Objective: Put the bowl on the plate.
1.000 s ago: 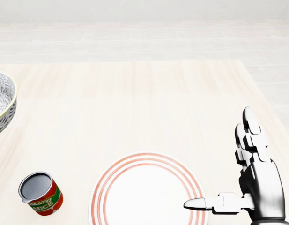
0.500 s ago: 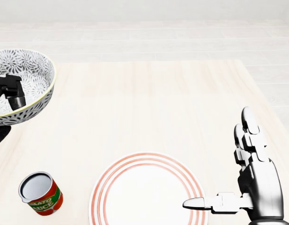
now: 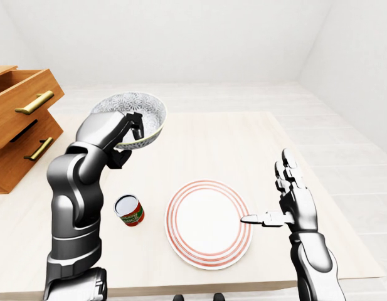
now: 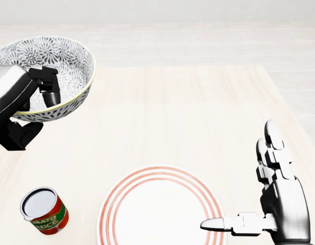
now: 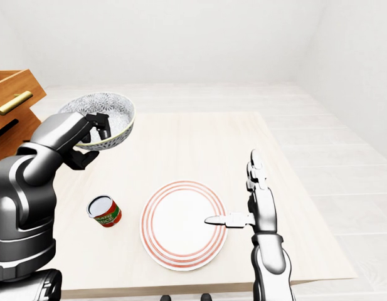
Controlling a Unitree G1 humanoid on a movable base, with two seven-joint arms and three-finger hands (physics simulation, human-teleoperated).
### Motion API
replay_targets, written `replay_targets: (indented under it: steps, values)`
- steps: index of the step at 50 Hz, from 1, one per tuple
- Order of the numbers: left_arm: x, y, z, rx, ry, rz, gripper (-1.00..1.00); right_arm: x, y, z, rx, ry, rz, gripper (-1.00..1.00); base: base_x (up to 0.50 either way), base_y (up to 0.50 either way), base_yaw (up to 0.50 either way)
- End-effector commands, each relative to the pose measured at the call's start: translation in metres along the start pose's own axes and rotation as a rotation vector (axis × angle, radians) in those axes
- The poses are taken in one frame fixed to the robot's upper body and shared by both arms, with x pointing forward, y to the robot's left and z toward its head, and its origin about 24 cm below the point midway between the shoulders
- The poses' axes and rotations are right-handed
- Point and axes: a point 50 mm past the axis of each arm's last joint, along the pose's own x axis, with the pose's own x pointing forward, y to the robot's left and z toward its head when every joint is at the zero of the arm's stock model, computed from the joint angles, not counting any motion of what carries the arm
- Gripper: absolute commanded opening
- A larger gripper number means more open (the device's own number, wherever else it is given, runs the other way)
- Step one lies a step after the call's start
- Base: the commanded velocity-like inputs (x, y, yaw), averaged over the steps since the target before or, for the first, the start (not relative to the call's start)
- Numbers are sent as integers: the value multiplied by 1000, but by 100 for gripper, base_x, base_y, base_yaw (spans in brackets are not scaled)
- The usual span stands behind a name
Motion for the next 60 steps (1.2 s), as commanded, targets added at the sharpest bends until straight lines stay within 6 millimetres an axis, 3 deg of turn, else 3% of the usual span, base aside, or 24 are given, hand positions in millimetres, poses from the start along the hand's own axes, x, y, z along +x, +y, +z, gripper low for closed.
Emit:
replay_targets:
  steps: [1,26,60]
  values:
    - [4,-4,18,-12,-53,1,-100,-1,0,-2,3,9,-3,100,0,0,0]
    - [20,-37,69,-100,-191,-101,-100,-3,-3,5,-9,-19,-5,100,0,0,0]
    - [13,-74,107,-164,-286,-161,-100,-3,0,-3,0,17,1,100,0,0,0]
